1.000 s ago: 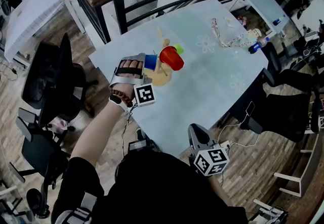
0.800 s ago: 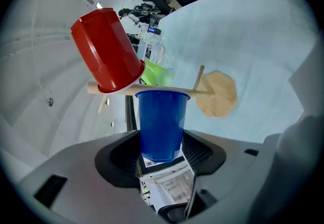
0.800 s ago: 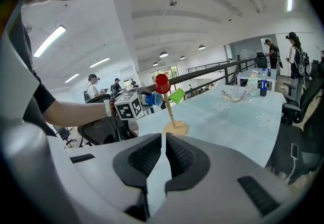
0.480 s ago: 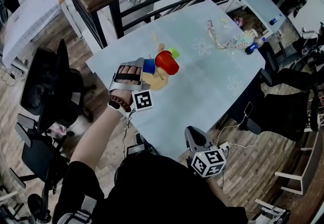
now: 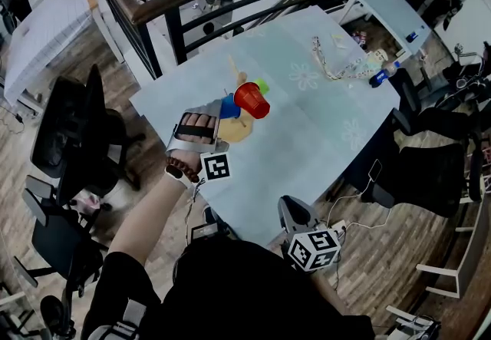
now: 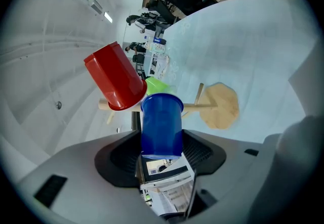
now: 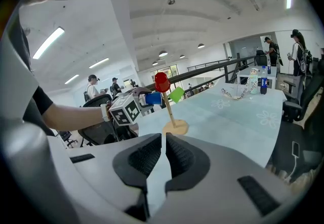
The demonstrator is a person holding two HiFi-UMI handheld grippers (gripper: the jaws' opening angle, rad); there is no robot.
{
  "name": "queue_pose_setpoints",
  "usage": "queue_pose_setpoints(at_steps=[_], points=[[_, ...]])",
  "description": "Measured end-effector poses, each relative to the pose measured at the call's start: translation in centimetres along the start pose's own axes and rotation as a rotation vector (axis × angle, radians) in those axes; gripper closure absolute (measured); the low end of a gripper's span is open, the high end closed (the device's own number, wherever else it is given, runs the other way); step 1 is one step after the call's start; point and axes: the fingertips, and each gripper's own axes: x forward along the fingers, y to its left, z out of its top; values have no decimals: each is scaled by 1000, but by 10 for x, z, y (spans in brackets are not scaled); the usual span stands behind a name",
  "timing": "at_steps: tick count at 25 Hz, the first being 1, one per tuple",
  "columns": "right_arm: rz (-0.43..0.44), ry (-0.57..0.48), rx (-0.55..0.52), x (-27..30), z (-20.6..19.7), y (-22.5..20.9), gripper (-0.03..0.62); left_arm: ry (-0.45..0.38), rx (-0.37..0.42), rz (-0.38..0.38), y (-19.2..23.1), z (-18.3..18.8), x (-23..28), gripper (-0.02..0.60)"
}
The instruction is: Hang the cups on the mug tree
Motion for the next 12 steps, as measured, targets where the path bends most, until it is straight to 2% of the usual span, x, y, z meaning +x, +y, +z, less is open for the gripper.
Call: queue_pose_setpoints(at_steps=[4, 12], points=[[5, 0, 2, -1, 0, -1, 545, -29, -23, 1, -3, 9, -7, 324], [19, 9, 8, 3, -2, -3, 545, -34, -12, -10, -10, 14, -12, 324]])
